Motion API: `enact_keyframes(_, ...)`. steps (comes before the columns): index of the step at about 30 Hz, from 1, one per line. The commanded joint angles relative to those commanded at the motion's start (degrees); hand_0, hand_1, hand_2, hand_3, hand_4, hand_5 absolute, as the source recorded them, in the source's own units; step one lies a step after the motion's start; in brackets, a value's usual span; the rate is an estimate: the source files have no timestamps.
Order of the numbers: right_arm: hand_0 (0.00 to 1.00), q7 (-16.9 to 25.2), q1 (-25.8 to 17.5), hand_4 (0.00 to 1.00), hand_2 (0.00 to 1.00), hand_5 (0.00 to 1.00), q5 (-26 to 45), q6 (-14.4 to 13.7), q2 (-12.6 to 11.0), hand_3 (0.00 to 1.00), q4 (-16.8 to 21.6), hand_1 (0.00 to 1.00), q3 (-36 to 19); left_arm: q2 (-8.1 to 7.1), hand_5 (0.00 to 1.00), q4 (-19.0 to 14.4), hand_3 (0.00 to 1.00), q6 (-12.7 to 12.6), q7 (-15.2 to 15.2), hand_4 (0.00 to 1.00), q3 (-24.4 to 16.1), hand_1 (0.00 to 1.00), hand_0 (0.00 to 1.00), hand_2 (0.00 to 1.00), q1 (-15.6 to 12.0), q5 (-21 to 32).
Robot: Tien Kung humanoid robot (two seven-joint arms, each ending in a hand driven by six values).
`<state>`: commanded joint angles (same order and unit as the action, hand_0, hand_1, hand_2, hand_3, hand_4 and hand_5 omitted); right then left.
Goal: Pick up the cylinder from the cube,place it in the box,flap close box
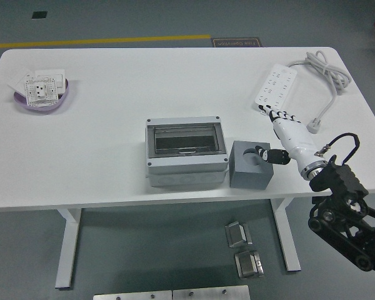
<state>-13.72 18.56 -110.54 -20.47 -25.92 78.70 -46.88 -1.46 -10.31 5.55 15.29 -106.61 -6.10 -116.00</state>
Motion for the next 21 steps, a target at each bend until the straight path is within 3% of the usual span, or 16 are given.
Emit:
enact_keyframes(8, 0.998, 0.3, 0.6, 0.74, 0.998, 0.075, 0.9, -0.2, -0.2, 0.998, -0.4, 0.998, 1.1, -0.03, 0.036, 0.0, 0.597, 0.0, -0.1, 0.501, 0.2, 0.579, 0.635, 0.547, 0.1, 0.1)
enact_keyframes(21, 0.998, 0.7, 2.6, 0.736, 0.998, 0.079, 2.6, -0.1, -0.8, 0.998, -1.7, 0.998, 4.1, 0.12, 0.039, 0.0, 0.597, 0.6, 0.0, 0.5, -2.6, 0.579, 0.635, 0.547, 0.0, -4.2)
